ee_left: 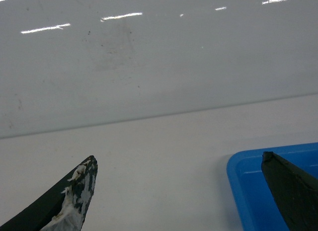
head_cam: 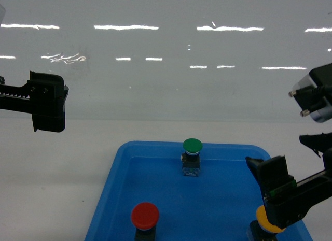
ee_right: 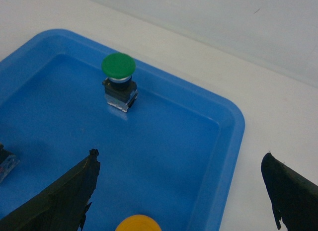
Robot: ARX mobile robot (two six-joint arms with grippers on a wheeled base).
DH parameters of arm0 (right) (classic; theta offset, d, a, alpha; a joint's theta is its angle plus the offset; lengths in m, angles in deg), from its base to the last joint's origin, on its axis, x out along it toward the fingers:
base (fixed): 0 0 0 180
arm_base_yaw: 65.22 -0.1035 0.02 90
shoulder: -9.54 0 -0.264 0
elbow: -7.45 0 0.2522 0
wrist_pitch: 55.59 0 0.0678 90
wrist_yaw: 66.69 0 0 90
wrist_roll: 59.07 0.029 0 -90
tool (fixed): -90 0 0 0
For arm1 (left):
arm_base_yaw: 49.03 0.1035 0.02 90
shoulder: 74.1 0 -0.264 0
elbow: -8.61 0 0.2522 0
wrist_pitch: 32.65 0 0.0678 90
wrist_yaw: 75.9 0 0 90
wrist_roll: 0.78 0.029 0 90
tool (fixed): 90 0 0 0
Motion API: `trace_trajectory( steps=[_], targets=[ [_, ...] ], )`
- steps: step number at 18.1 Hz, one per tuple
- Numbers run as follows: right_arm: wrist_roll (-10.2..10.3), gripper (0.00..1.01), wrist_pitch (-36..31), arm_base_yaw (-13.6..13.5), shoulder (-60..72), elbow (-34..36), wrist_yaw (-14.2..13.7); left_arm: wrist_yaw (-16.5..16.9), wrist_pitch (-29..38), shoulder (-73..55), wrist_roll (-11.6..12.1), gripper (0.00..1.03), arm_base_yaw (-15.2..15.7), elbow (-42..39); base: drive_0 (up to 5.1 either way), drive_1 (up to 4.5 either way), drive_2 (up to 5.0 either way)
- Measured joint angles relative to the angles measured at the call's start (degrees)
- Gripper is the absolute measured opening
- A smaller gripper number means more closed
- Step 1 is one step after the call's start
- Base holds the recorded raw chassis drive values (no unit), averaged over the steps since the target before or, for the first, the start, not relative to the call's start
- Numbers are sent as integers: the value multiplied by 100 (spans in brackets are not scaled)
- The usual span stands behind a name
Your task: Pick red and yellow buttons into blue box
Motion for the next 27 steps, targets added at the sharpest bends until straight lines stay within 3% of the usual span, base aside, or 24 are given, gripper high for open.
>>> trace_trajectory(
  steps=[5, 8, 12, 17, 22, 27],
  targets=[
    [-28, 98, 61, -149, 420, -111, 186, 0, 0, 0, 0, 98, 0, 0, 0, 0, 0],
    [-179, 98, 179, -221, 894, -413, 232, 0, -4, 0, 0, 98, 0, 0, 0, 0, 0],
    [-433, 98, 282, -203, 1427, -675, 286, 2, -4, 0, 0, 98, 0, 0, 0, 0, 0],
    [-520, 98, 70, -201, 1928, -564, 273, 0, -2, 0, 0, 98, 0, 0, 0, 0, 0],
    [-654, 98, -262, 94, 2588, -459, 332, 0, -2, 0, 0, 98, 0, 0, 0, 0, 0],
    [-651, 98, -205, 9, 2726, -752, 387, -2, -2, 0, 0, 98, 0, 0, 0, 0, 0]
  ],
)
